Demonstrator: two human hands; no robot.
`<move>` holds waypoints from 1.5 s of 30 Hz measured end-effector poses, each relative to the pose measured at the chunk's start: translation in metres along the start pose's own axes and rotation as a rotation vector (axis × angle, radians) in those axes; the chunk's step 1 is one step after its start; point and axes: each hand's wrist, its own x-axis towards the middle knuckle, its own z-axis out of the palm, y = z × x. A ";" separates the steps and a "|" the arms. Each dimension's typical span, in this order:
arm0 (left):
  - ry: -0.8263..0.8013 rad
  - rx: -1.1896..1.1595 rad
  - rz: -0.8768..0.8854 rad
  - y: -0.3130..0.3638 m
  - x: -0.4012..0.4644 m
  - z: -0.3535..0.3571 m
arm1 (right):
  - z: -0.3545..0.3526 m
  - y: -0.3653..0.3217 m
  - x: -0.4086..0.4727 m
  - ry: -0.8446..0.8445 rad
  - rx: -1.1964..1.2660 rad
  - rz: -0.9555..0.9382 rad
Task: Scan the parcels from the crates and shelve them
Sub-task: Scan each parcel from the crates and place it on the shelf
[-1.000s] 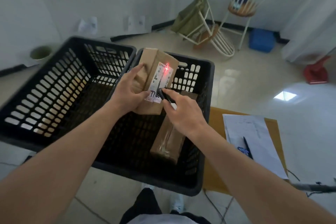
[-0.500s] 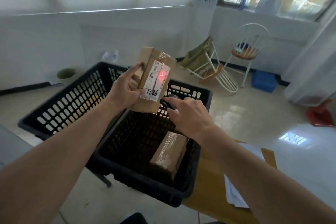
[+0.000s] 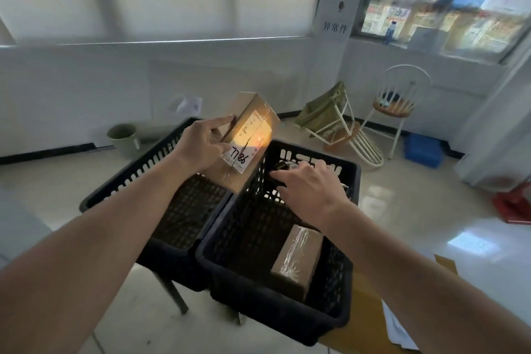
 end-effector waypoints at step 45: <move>0.022 -0.457 -0.104 -0.035 -0.108 -0.139 | -0.010 -0.148 0.058 0.444 1.342 0.018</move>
